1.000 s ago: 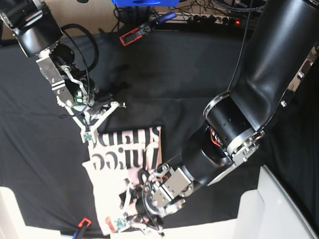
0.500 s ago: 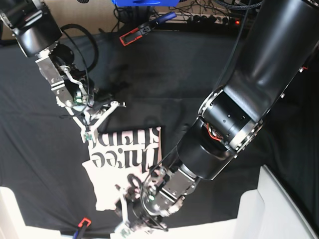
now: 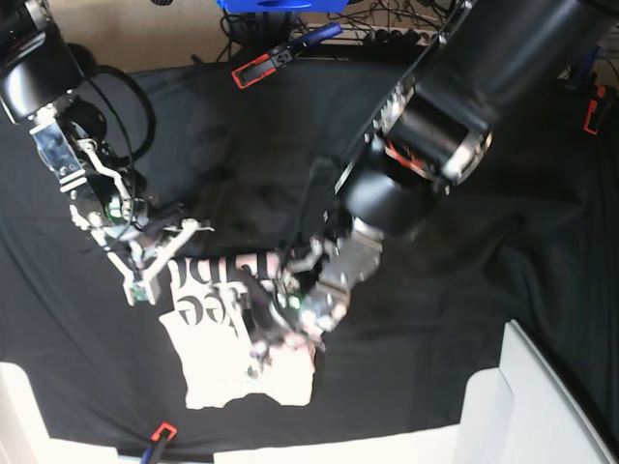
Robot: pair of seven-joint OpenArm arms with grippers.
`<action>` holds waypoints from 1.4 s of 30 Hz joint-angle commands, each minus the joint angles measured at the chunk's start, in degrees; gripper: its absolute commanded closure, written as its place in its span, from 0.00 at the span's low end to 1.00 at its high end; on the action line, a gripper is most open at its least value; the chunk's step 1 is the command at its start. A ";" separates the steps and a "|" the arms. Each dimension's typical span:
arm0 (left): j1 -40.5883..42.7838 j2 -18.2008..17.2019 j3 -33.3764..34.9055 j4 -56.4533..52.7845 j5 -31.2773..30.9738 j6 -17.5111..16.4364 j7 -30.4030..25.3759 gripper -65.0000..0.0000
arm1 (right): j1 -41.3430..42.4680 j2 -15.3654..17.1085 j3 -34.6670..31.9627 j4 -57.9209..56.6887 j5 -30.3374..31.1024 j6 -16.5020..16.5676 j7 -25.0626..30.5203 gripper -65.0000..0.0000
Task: Fold the T-shirt properly
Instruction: 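Release the shirt with both grippers and raise them away, then lower both grippers onto the printed edge of the folded shirt and press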
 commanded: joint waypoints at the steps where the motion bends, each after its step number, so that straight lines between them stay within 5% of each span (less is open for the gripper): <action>1: -1.20 0.71 -0.06 2.73 -0.13 -0.24 -1.10 1.00 | 1.44 0.42 1.09 1.05 -0.07 0.30 0.92 1.00; 5: 2.14 -2.36 -0.32 8.79 -0.57 -0.24 -0.58 1.00 | -2.08 -0.29 9.09 3.25 0.11 2.06 1.01 1.00; 8: 5.74 -4.56 -5.60 14.86 -0.57 -0.15 4.61 0.99 | -5.42 -2.83 18.41 6.59 0.11 10.50 0.74 0.98; 11: 10.58 -5.70 -15.53 21.80 -0.40 -0.15 9.27 0.78 | -8.15 -5.65 27.55 8.61 0.11 21.93 -0.31 0.85; 16: 17.17 -6.67 -23.80 30.16 -0.49 -0.24 14.72 0.48 | -8.32 -10.83 38.36 8.44 0.11 35.47 -6.82 0.71; 20: 22.53 -6.40 -29.51 34.90 -0.75 -0.24 18.15 0.47 | -7.09 -15.41 46.27 8.26 0.11 46.98 -14.11 0.60; 23: 26.58 -6.49 -35.22 37.89 -6.90 -0.33 18.24 0.47 | -4.72 -19.54 54.54 5.71 0.11 54.02 -20.18 0.48; 29: 30.71 -12.47 -37.16 37.98 -23.96 -0.33 17.97 0.47 | 2.05 -21.03 65.26 -7.65 0.11 54.85 -25.98 0.44; 42: 34.49 -13.79 -37.16 38.51 -24.22 -0.33 17.89 0.47 | 14.36 -16.02 73.35 -32.18 0.02 54.85 -23.43 0.44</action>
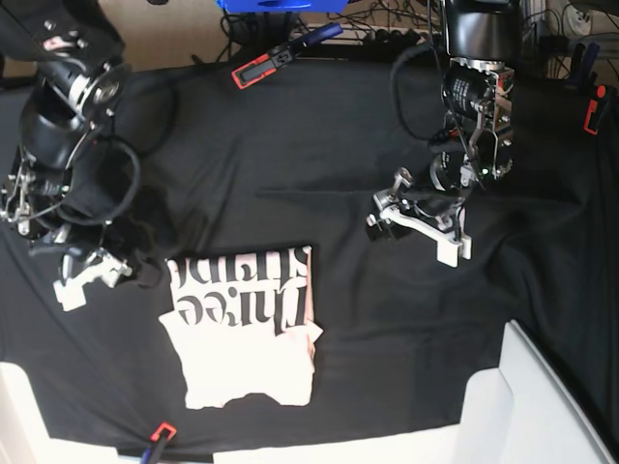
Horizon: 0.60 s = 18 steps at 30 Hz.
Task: Fold the T-shirt properly
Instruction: 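Lower both grippers onto the printed edge of the folded shirt and press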
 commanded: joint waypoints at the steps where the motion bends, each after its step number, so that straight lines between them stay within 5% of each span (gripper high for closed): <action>1: -0.48 -0.13 -0.40 1.07 -0.75 -0.37 -0.76 0.47 | 1.97 0.81 0.20 -1.35 1.05 0.56 1.18 0.44; 18: -4.35 4.09 -0.04 -0.16 -0.66 -0.37 -0.76 0.46 | 0.56 1.60 0.46 -8.03 1.05 0.56 4.08 0.45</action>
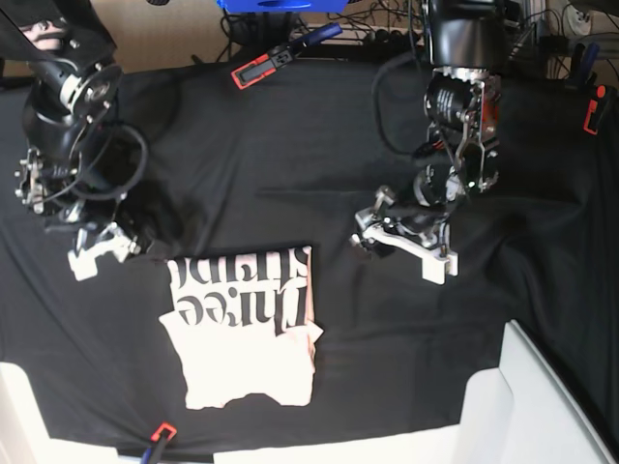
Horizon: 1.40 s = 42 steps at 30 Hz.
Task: Fold the T-shirt properly
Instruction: 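Lower both grippers onto the printed edge of the folded shirt and press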
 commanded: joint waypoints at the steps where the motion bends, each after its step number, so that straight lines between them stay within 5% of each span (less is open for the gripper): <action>1: -1.71 0.31 0.15 -0.63 -0.73 -0.40 -0.54 0.46 | 1.83 0.35 0.00 0.82 1.16 0.56 0.41 0.45; 7: -4.26 1.02 0.06 -9.51 -0.55 -0.40 -0.98 0.47 | 1.83 0.53 -0.44 0.82 1.07 0.56 0.59 0.45; 12: -5.14 1.02 0.15 -14.26 -0.55 -0.40 -6.52 0.47 | 2.18 0.35 -0.53 0.82 1.07 0.56 0.68 0.45; 31: -9.44 5.59 0.15 -14.96 -0.64 -0.40 -6.61 0.42 | 4.12 0.18 -0.53 0.38 0.89 0.56 2.26 0.45; 42: -12.35 6.99 0.06 -18.92 -0.73 -0.40 -6.87 0.42 | 4.29 -2.90 -0.44 0.38 0.98 0.56 2.26 0.45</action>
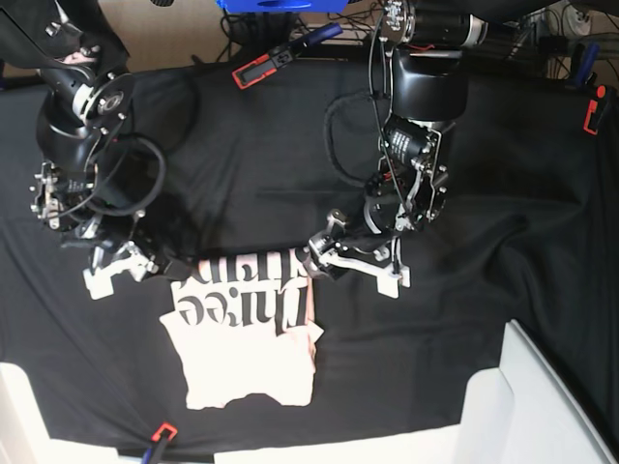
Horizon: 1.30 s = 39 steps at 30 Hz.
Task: Fold the T-shirt properly
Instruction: 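Lower both grippers onto the printed edge of the folded shirt and press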
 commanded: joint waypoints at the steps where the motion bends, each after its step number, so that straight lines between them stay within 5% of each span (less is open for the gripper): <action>1: -1.59 0.22 0.13 0.93 -0.57 -0.44 -0.68 0.42 | 1.71 0.09 -0.04 0.51 1.20 0.62 0.55 0.45; 9: -2.65 0.57 0.13 -1.36 -0.48 -0.44 -4.99 0.42 | 2.95 -0.35 0.22 -2.74 1.11 0.62 0.99 0.45; 27: -8.71 2.15 0.22 -11.03 -0.40 -0.44 -5.17 0.42 | 3.74 -0.35 -0.04 -2.83 1.29 0.62 3.81 0.46; 33: -8.80 2.24 0.22 -11.03 -0.40 -0.44 -5.17 0.43 | 4.18 -0.35 -0.04 -2.83 1.29 0.62 3.81 0.84; 37: -8.80 2.24 0.22 -11.11 -0.40 -0.44 -5.17 0.46 | 4.44 -0.61 -0.04 -2.83 1.29 0.62 3.72 0.87; 39: -8.80 2.24 0.22 -11.11 -0.40 -0.44 -5.17 0.60 | 4.44 -0.61 -0.04 -2.83 1.29 0.62 3.72 0.89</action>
